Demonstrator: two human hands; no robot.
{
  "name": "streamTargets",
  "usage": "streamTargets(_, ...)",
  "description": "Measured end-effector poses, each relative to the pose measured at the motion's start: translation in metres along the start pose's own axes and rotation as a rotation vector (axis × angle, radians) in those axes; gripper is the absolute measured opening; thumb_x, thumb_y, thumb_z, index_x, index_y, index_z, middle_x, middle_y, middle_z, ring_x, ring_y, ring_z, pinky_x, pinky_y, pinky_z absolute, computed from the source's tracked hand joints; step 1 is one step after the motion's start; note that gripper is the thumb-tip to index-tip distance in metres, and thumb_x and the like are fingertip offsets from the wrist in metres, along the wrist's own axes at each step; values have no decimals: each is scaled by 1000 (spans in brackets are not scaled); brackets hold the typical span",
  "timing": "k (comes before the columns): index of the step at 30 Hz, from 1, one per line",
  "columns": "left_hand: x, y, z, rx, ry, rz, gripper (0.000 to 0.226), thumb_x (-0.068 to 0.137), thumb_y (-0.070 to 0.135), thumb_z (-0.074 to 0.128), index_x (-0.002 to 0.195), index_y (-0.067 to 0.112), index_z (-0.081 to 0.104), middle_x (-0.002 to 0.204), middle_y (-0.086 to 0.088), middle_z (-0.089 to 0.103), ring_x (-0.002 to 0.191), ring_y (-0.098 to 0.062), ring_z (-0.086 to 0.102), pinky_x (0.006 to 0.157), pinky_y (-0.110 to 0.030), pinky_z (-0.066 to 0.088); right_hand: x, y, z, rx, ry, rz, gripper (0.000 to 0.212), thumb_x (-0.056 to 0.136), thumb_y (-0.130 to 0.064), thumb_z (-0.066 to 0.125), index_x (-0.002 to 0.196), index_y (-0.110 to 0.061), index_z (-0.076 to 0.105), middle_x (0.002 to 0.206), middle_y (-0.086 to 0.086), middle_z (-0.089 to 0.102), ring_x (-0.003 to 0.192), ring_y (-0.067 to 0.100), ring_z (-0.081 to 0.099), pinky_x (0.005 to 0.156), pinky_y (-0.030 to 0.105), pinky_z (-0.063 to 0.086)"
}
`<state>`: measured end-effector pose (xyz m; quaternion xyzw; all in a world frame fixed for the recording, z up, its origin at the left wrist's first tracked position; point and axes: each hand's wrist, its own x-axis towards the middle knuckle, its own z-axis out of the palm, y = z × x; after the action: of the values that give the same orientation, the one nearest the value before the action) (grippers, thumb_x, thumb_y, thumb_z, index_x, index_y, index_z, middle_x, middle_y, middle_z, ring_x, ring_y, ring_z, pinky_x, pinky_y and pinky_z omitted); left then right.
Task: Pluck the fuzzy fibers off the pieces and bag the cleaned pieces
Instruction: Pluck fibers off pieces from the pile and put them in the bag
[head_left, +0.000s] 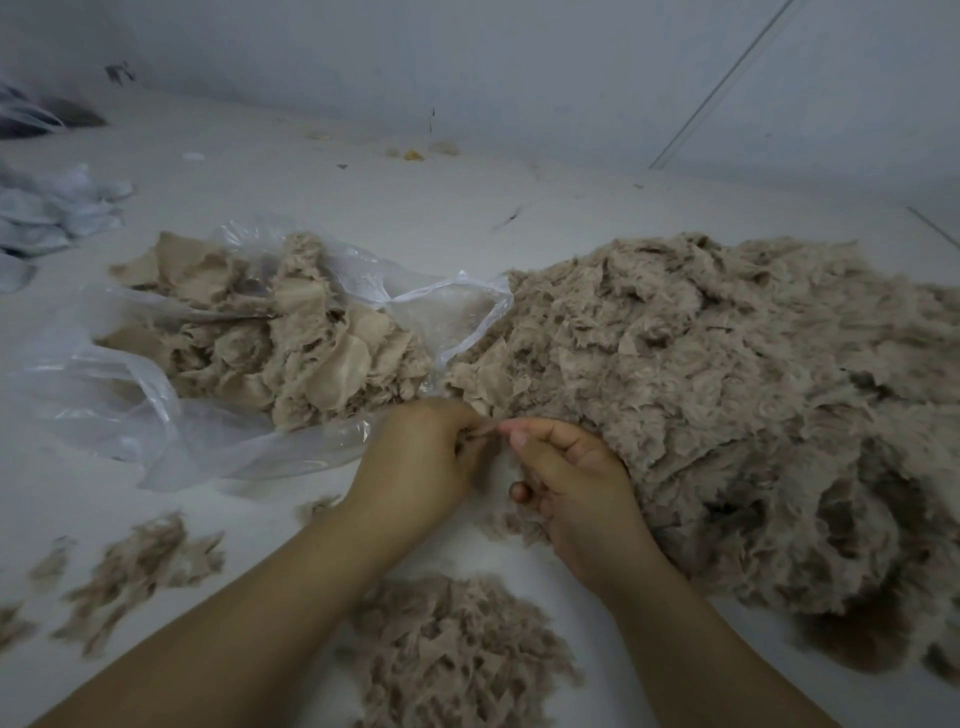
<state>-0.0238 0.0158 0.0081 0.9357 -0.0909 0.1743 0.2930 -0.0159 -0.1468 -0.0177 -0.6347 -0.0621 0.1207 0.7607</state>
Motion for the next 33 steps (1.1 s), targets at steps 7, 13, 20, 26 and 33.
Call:
streamTargets(7,-3,28,1,-591,48,-317,16,91,13,68,77,14,77,63,-4,70,54,-12,61,53,-32,52,0,-3,3,-30,-38,-55,30,83,-51,65,95,-26,78,66,-17,67,61,-1,61,57,18,49)
streamTargets(13,-2,31,-1,-827,-58,-419,23,95,2,53,81,3,71,60,-7,66,50,-16,59,47,-24,47,2,-1,2,14,-10,4,34,80,-47,71,85,-14,73,78,12,69,66,18,58,57,26,49)
streamTargets(20,30,16,4,-850,-37,-646,26,96,4,48,94,11,73,89,-7,72,80,-18,66,68,-28,54,0,-2,4,118,49,39,31,94,-16,63,66,-26,71,57,-6,57,52,5,50,54,24,48)
streamTargets(26,45,10,7,-956,-209,-655,29,97,3,53,124,4,62,63,-5,61,38,-9,53,38,-15,39,-2,-2,4,227,100,59,40,93,-6,61,58,-25,65,51,-3,39,48,8,39,50,22,47)
streamTargets(33,41,10,8,-906,-164,-554,27,96,4,56,121,7,65,76,-4,65,49,-6,58,47,-18,45,-3,-4,5,232,110,55,21,95,-5,58,80,-10,71,52,-2,41,49,8,40,50,23,46)
